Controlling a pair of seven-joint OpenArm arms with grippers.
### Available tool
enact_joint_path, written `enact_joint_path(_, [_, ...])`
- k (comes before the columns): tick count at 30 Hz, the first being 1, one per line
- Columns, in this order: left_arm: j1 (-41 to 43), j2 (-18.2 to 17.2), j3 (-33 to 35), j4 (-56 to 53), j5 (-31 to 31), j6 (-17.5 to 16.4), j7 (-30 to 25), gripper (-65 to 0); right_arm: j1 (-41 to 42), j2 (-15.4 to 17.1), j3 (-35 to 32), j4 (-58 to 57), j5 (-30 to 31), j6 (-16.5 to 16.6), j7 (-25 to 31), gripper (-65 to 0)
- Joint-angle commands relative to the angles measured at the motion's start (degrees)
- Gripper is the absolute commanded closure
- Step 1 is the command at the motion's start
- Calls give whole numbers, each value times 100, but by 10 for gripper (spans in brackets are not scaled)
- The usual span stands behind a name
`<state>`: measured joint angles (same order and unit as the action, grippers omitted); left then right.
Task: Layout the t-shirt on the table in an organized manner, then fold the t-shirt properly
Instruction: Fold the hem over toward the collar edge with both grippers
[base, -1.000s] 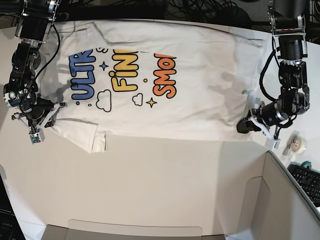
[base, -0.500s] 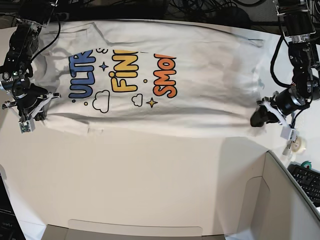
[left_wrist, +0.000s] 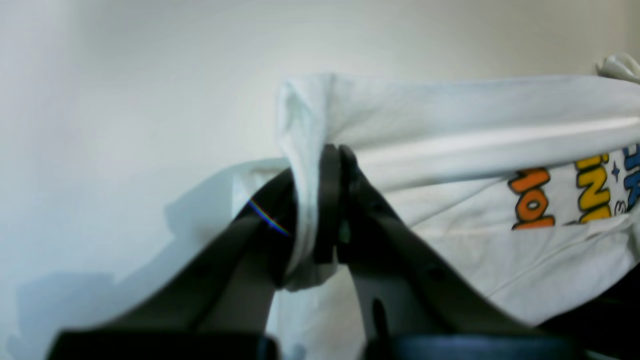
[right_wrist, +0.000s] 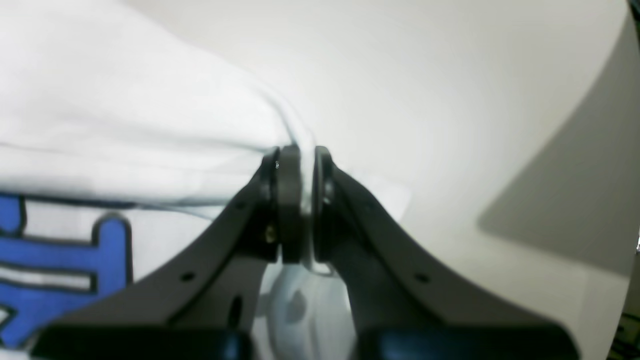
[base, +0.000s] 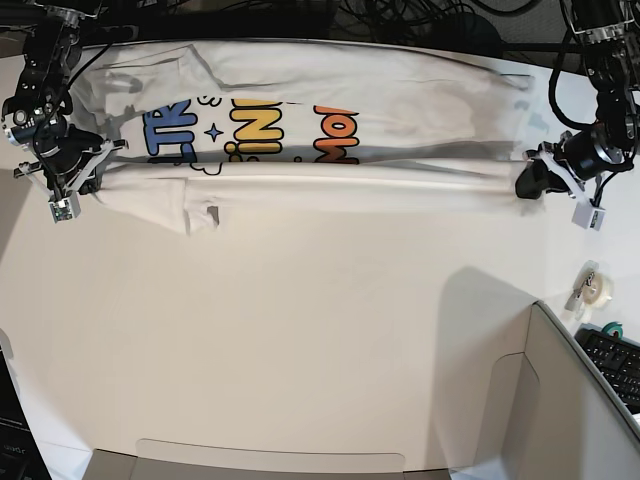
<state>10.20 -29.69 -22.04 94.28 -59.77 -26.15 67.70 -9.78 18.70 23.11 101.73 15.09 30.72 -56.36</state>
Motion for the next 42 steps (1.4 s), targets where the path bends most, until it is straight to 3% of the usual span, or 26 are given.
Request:
enact_joint_path(1, [-4,-138,-86,88,-23,9,-93,-1,-20,104,49,231,-28,-17,102,0])
enact_joint_path(7, [356,-138,-95,660,-23,0,-111,-1,-512,113,93,759,-28,-35,93,0])
enact_joint_path(15, [919,-130,-103,1574,-23,0,-102,-1,-1004,-11,814,943,-2,-17,93,0])
enact_joint_path(42, [1789,-130,-33,1601,21,9,-67,-1,-1752,-195,796,899,-28,-35,84,0])
